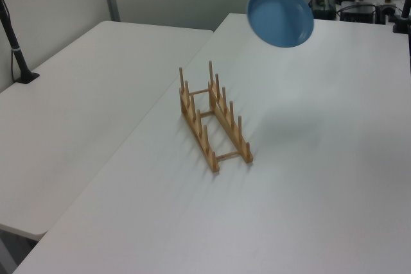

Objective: Place plate in plate rack
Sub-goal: 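Carry the plate upright over the wooden rack between the pegs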

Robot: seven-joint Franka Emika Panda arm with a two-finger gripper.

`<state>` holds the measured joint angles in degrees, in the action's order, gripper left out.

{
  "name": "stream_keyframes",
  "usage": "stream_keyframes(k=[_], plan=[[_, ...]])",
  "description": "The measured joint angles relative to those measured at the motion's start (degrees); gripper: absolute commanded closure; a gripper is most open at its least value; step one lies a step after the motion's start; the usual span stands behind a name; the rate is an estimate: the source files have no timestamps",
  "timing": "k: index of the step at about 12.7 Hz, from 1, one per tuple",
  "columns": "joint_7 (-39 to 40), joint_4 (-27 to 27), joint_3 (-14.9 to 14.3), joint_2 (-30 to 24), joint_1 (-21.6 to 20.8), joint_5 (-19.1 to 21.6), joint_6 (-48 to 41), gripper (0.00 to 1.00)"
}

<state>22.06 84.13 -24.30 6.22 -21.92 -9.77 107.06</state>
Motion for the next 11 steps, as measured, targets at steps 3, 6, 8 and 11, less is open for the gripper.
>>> stream_keyframes(k=[3,6,8,11], plan=[[-13.7,0.2,1.8,2.5,-6.6,-13.0,5.0,1.0],[-28.3,0.1,6.9,8.5,-9.8,-26.2,9.4,1.0],[-33.3,0.0,9.3,10.2,-10.8,-30.7,9.5,1.0],[-37.6,0.0,11.7,10.9,-11.7,-33.1,9.5,1.0]])
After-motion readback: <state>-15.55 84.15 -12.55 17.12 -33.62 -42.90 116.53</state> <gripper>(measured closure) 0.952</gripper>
